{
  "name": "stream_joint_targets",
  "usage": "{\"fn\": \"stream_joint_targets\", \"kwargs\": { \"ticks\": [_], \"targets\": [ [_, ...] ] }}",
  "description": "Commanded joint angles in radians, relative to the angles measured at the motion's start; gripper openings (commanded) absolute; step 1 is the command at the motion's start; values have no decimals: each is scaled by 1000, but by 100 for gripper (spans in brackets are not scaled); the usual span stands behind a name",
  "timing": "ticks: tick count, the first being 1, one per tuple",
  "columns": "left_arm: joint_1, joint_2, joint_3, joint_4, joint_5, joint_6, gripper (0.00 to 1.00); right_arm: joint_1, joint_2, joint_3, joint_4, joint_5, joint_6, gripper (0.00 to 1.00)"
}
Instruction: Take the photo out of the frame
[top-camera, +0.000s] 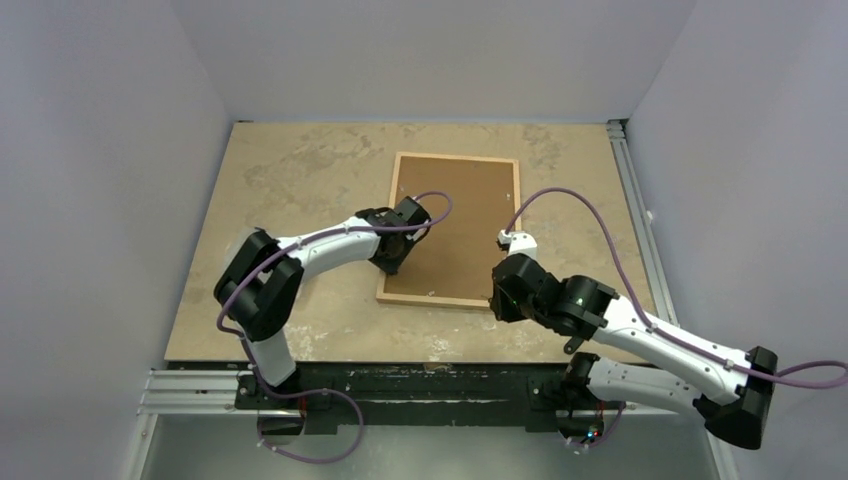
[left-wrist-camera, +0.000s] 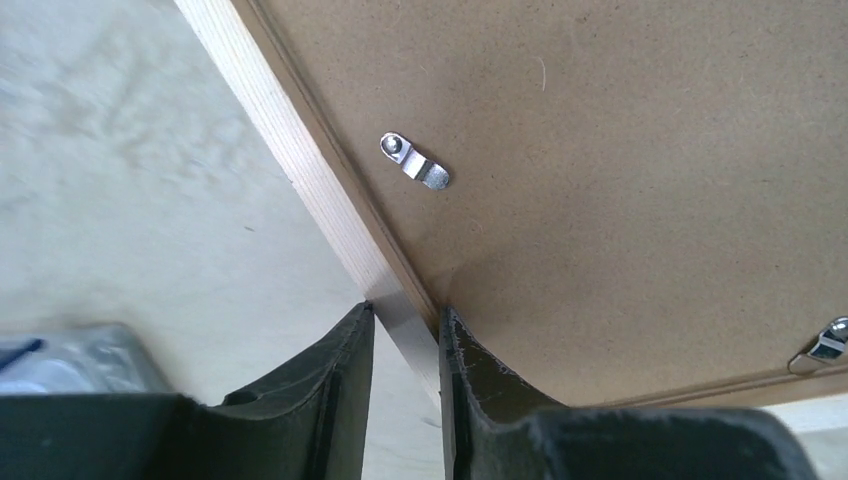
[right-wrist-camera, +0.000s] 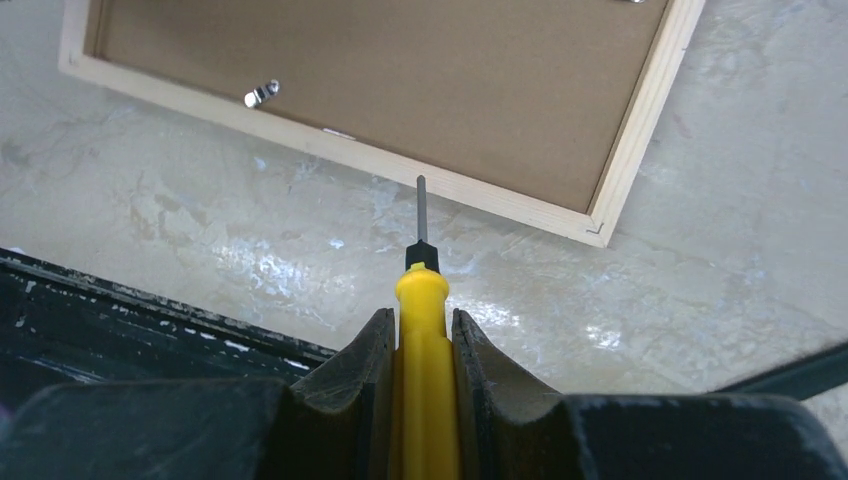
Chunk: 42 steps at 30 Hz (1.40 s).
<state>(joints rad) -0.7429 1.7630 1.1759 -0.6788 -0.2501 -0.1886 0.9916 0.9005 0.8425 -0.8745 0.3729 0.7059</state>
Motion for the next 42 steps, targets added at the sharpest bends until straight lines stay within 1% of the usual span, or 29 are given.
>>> {"fn": "stream_joint_targets", "kwargs": {
  "ticks": [1,8,9,10,12,13,14,15,16,17,18,20,21,22,24,25,27,29,30,31,34,35,39,40,42],
  "targets": [
    [33,-15,54,129,-76,282,0,-2,39,-26,141,-67,-8,0],
    [53,13,31,278,12,500,0,-3,26,-30,172,-75,-3,0],
    [64,10,30,283,31,513,0,-3,23,-26,170,-74,-5,0],
    [78,8,46,265,46,488,0,-3,22,-24,165,-72,-5,0],
    [104,-5,99,174,58,393,0,-3,21,-16,155,-70,-4,0],
    [110,-20,122,147,42,341,0,-3,20,-14,153,-68,-3,0],
    [111,-38,139,120,-6,278,2,-3,15,-15,153,-67,-3,0],
    [115,-62,160,74,-59,214,8,-3,10,-18,156,-67,-3,0],
    [119,-87,178,27,-70,141,15,-3,6,-21,157,-66,-2,0],
    [126,-119,181,-7,-70,77,27,-2,0,-24,158,-65,-1,0],
    [129,-158,170,-27,-67,11,36,-4,-2,-27,158,-64,-2,0],
    [134,-243,141,-58,-44,-124,46,-3,-10,-29,156,-58,-2,0],
    [136,-287,124,-69,-21,-213,50,-4,-12,-32,155,-54,-2,0],
    [139,-323,107,-89,-3,-273,54,-3,-13,-31,155,-50,-2,0],
    [145,-386,77,-128,41,-409,66,-3,-17,-26,154,-49,0,0],
    [145,-411,64,-129,73,-474,69,-2,-19,-25,156,-50,0,0],
    [154,-468,-15,-81,168,-622,80,-4,-23,-23,157,-49,0,0],
    [176,-513,-99,-8,287,-796,85,-3,-26,-21,152,-47,0,0],
    [176,-523,-134,21,325,-881,88,-2,-28,-22,150,-44,1,0],
    [176,-516,-152,18,366,-967,88,-3,-32,-20,148,-40,2,0],
    [160,-484,-204,33,445,-1157,86,-4,-39,-7,139,-36,3,0],
    [150,-483,-223,47,447,-1207,86,-4,-43,-4,137,-35,2,0],
    [126,-486,-285,21,354,-1393,86,-4,-42,8,137,-33,-6,0],
    [125,-484,-310,44,349,-1458,86,-3,-37,10,135,-33,-6,0],
    [126,-458,-359,104,365,-1530,85,-3,-30,12,140,-36,-8,0]
  ]
}}
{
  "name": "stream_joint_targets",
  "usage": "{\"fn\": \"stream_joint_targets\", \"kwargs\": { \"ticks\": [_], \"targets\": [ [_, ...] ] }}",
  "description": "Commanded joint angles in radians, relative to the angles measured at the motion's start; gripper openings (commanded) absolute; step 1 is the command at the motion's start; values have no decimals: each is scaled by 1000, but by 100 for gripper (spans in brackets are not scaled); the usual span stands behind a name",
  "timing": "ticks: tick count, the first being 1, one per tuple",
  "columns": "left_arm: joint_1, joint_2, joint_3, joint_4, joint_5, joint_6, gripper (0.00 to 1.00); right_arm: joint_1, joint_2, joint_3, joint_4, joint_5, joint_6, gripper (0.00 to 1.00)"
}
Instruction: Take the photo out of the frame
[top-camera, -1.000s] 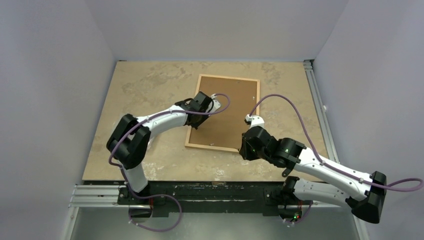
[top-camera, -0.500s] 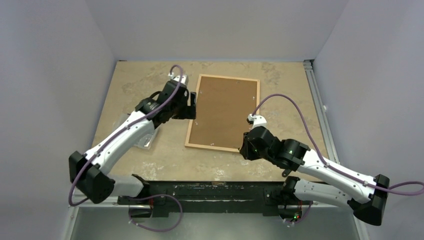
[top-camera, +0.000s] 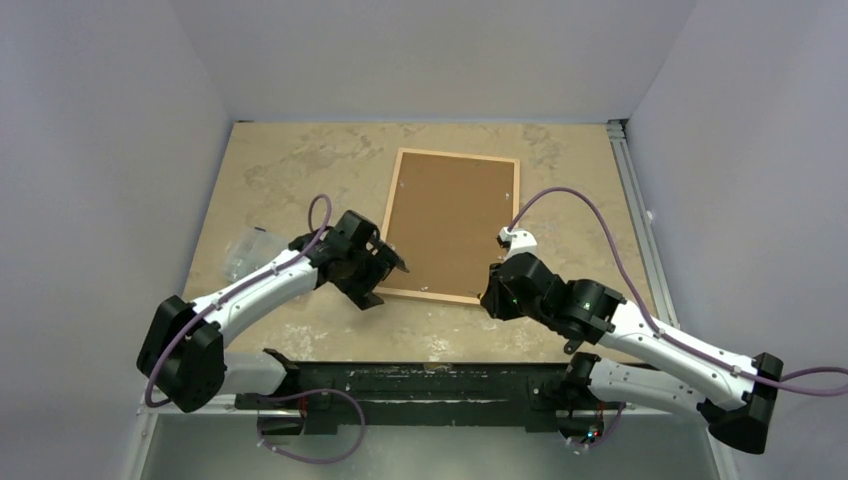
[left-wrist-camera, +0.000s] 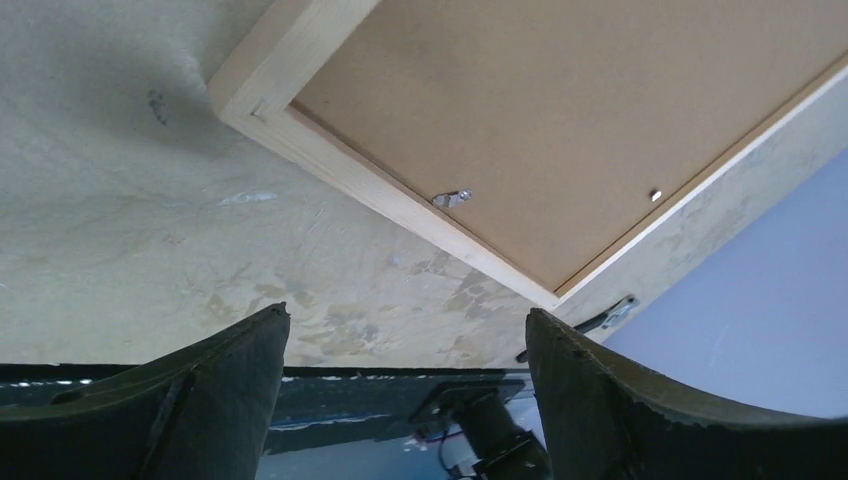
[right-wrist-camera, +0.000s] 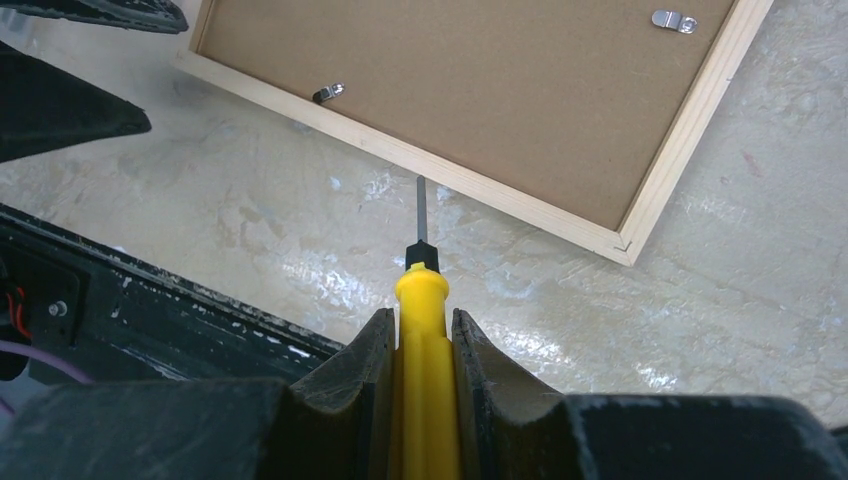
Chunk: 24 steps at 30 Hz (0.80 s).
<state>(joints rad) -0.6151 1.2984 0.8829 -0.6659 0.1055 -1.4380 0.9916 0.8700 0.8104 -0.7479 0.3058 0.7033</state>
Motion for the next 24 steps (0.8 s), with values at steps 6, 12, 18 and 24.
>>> {"fn": "stream_joint_targets", "kwargs": {
  "ticks": [6,12,18,24],
  "targets": [
    [-3,143,-79,147,46,-376,79,-3,8,25,28,16,-10,0],
    [-3,227,-52,100,-29,-434,67,-3,-2,3,33,16,-8,0],
    [-10,321,-7,48,-58,-462,56,-3,2,-10,49,10,-12,0],
    [-28,326,58,-35,-190,-333,24,-3,26,-22,64,-2,-17,0]
  ]
}}
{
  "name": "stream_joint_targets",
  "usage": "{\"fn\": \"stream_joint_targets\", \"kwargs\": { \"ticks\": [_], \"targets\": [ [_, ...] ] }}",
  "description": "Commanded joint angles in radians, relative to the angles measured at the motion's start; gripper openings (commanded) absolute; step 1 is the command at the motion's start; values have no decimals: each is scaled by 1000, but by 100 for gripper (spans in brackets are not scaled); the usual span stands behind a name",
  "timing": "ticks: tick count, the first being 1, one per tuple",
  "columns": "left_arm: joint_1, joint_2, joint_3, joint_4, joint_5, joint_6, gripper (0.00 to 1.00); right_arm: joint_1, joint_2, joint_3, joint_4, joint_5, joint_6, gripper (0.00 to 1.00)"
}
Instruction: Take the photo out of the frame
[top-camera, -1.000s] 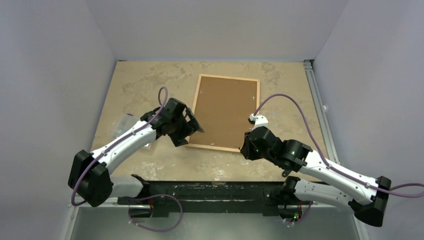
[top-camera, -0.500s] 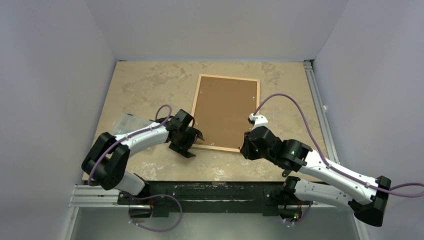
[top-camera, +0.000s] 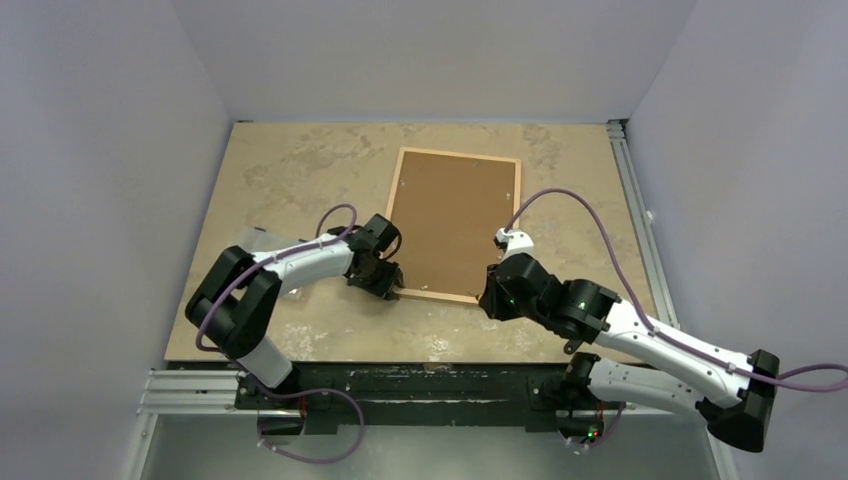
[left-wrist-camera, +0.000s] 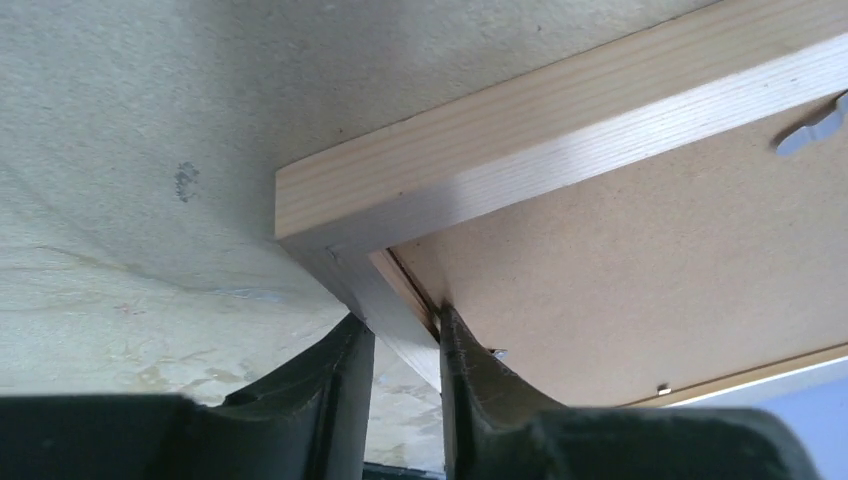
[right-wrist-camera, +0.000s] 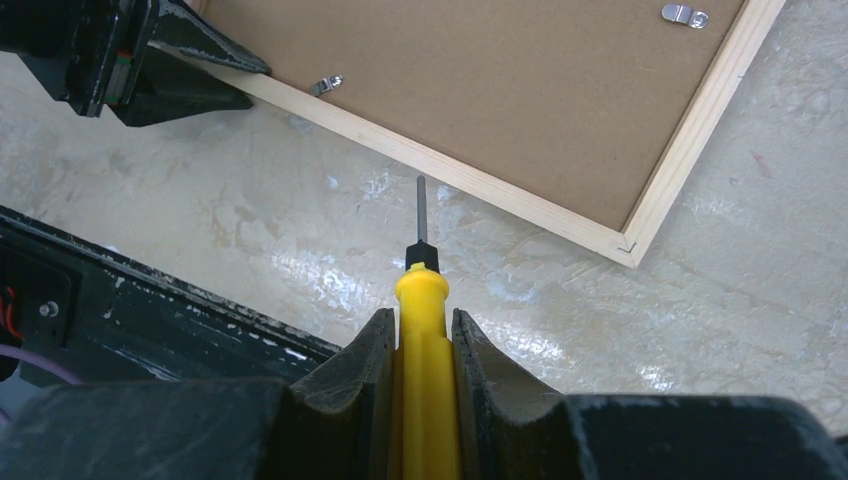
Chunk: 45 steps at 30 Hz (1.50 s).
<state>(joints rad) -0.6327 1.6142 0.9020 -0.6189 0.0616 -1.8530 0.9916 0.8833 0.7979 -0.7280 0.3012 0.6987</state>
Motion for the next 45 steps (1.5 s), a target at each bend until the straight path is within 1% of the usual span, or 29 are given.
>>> {"fn": "stream_joint_targets", "kwargs": {
  "ticks": [1,2,3,4,7,11,14,16,19,21,24,29,35,41,45],
  "targets": [
    [-8,2,40,-82,-167,117,19,-3,17,-19,55,-2,-17,0],
    [-4,-6,41,-81,-188,159,16,-3,23,-28,69,-10,-22,0],
    [4,-13,46,-77,-210,212,9,-3,31,-38,92,-23,-30,0],
    [13,-17,54,-77,-231,274,0,-2,40,-49,119,-45,-37,0],
    [43,-16,104,-102,-296,463,0,9,86,-81,204,-76,-51,0],
    [101,-31,128,-55,-316,718,0,24,150,-88,287,-68,-49,0],
    [160,-41,121,10,-265,862,0,40,196,-80,361,-60,-53,0],
    [203,-24,128,55,-201,960,0,55,246,-64,411,-53,-64,0],
    [251,37,178,50,-104,1091,0,84,328,-23,465,-26,-77,0],
    [269,67,180,74,-54,1146,0,98,384,5,501,-12,-86,0],
    [278,79,145,147,41,1175,0,115,469,51,549,17,-96,0],
    [279,112,128,183,106,1164,0,130,553,97,607,69,-118,0],
    [278,108,110,185,112,1148,0,130,614,135,645,146,-160,0],
    [278,104,109,166,97,1140,0,131,703,179,693,139,-188,0],
    [278,105,109,166,96,1136,0,131,722,176,722,120,-186,0]
  ]
}}
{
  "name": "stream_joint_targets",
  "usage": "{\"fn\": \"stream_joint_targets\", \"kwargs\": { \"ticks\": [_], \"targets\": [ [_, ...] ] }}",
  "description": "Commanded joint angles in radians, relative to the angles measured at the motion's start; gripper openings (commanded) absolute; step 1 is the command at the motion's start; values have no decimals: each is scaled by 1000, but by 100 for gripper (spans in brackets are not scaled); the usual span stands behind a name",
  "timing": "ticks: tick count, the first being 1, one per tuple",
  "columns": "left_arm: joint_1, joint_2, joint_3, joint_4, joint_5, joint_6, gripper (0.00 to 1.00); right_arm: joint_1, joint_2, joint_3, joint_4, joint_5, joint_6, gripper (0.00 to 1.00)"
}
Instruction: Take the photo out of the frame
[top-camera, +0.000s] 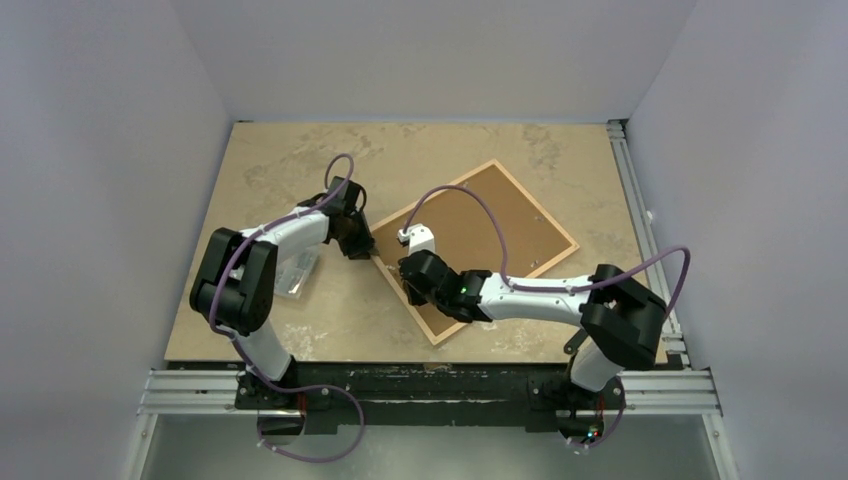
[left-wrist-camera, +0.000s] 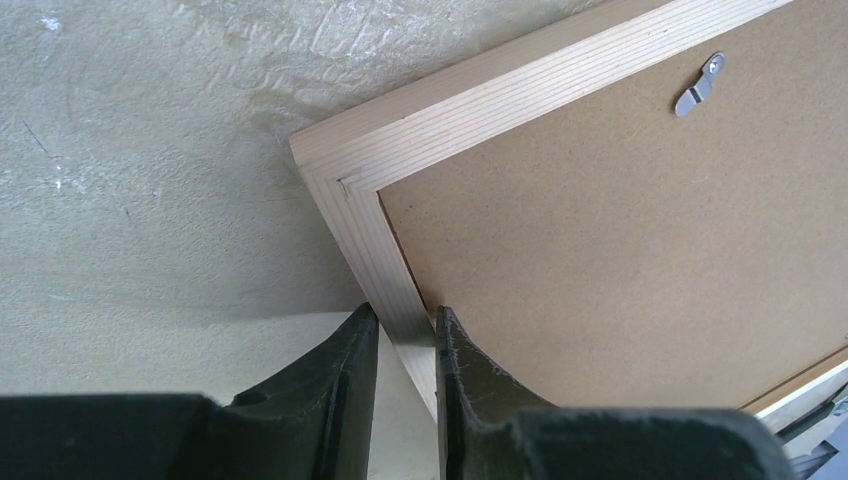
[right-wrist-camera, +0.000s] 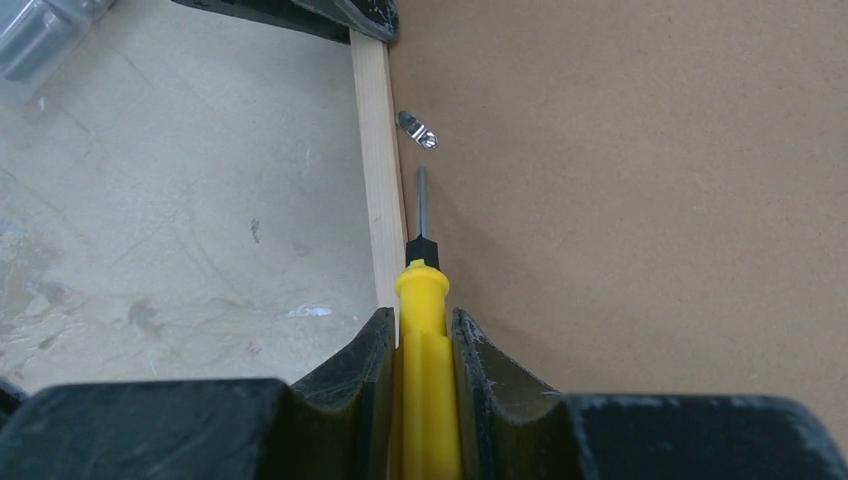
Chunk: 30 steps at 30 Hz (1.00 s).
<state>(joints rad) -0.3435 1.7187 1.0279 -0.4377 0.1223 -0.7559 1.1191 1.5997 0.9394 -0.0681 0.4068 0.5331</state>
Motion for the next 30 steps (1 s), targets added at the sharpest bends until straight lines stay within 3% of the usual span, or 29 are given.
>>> {"fn": "stream_joint_targets", "kwargs": {
  "ticks": [1,14,21,26,30],
  "targets": [
    [-11,2,-18,-14,39,39,0,4,11,35,62,10,-24,0],
    [-11,8,-34,-4,54,17,0,2,80,87,107,110,-58,0],
    [-11,-19,-18,-18,61,12,1,3,0,160,11,179,-88,0],
    [-10,-112,1,-38,98,9,38,-7,-224,131,-80,193,-68,0],
    [-12,-207,61,-89,122,41,54,-118,-386,65,-290,272,-9,0]
  ]
}}
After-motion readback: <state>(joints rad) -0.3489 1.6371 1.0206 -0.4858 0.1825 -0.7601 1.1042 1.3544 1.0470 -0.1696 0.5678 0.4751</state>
